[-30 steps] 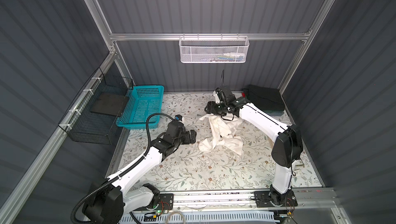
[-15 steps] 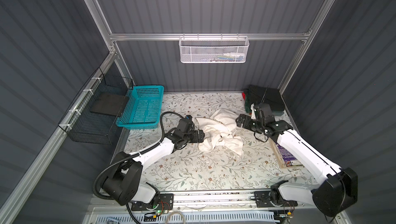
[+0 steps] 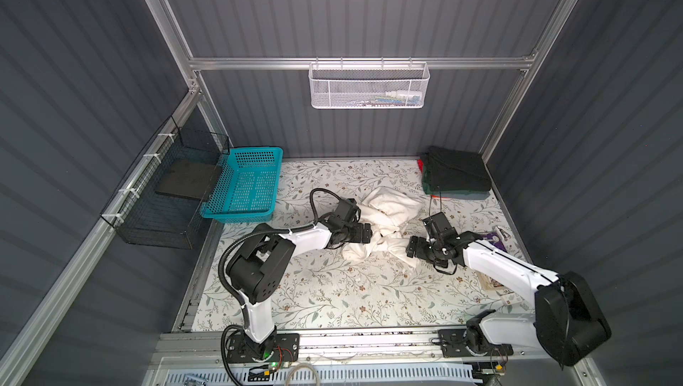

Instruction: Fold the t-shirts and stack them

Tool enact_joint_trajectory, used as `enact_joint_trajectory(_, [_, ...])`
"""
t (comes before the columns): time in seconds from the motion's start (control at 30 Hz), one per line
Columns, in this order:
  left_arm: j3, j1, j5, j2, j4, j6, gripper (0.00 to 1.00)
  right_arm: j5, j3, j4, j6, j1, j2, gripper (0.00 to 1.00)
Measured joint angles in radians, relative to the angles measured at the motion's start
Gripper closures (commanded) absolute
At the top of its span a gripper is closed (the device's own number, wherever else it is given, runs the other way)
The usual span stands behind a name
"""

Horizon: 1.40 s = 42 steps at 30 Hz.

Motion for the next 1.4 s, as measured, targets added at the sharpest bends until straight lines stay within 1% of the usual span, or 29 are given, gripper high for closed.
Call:
enact_joint_trajectory(0.1, [0.040,0.000,-0.001,0.034,-0.003,0.008,0.19,0.007,0.001,0.017,-0.002,0.016,0.069,0.28])
enact_joint_trajectory(0.17, [0.068,0.000,0.000,0.053,-0.007,0.009,0.25,0.014,0.001,0.034,-0.004,0.019,0.107,0.36])
enact_joint_trajectory(0.2, [0.080,0.000,-0.001,0.061,-0.007,0.009,0.27,0.021,0.005,0.037,-0.007,0.019,0.114,0.44])
enact_joint_trajectory(0.23, [0.095,0.000,-0.001,0.069,-0.010,0.011,0.30,0.024,0.006,0.052,-0.011,0.019,0.119,0.53])
enact_joint_trajectory(0.27, [0.110,0.000,-0.001,0.079,-0.014,0.013,0.38,0.029,0.008,0.061,-0.014,0.019,0.125,0.62])
enact_joint_trajectory(0.3, [0.124,-0.001,-0.001,0.088,-0.017,0.010,0.44,0.033,0.008,0.068,-0.017,0.019,0.131,0.74])
enact_joint_trajectory(0.33, [0.139,-0.001,-0.003,0.100,-0.019,0.013,0.45,0.039,0.008,0.071,-0.019,0.019,0.136,0.83])
enact_joint_trajectory(0.37, [0.155,-0.001,-0.006,0.114,-0.021,0.021,0.47,0.046,0.007,0.076,-0.019,0.019,0.140,0.90])
enact_joint_trajectory(0.43, [0.185,-0.001,-0.024,0.140,-0.031,0.026,0.53,0.051,0.007,0.083,-0.024,0.019,0.143,1.00])
enact_joint_trajectory(0.53, [0.243,-0.001,-0.060,0.193,-0.058,0.039,0.68,0.051,0.006,0.101,-0.022,0.019,0.143,1.00])
enact_joint_trajectory(0.57, [0.261,0.000,-0.070,0.206,-0.069,0.044,0.76,0.051,0.005,0.106,-0.023,0.019,0.143,1.00])
enact_joint_trajectory(0.7, [0.315,0.011,-0.093,0.237,-0.100,0.063,0.97,0.049,0.004,0.111,-0.025,0.019,0.126,1.00])
enact_joint_trajectory(0.73, [0.332,0.013,-0.097,0.244,-0.105,0.063,1.00,0.049,0.003,0.110,-0.026,0.019,0.113,1.00])
enact_joint_trajectory(0.9, [0.402,0.045,-0.100,0.261,-0.120,0.074,1.00,0.045,-0.007,0.098,-0.029,0.021,0.009,1.00])
enact_joint_trajectory(1.03, [0.467,0.109,-0.099,0.279,-0.146,0.074,1.00,0.047,-0.015,0.051,-0.029,0.033,-0.124,1.00])
enact_joint_trajectory(1.17, [0.571,0.195,-0.106,0.328,-0.182,0.081,1.00,0.073,-0.006,-0.057,-0.029,0.100,-0.272,1.00])
enact_joint_trajectory(1.23, [0.636,0.223,-0.125,0.357,-0.219,0.094,1.00,0.077,0.015,-0.112,-0.024,0.137,-0.323,1.00])
enact_joint_trajectory(1.3, [0.710,0.247,-0.154,0.391,-0.249,0.110,1.00,0.079,0.040,-0.149,-0.010,0.177,-0.352,1.00])
enact_joint_trajectory(1.4, [0.833,0.260,-0.193,0.444,-0.297,0.131,1.00,0.098,0.079,-0.184,0.029,0.270,-0.362,1.00])
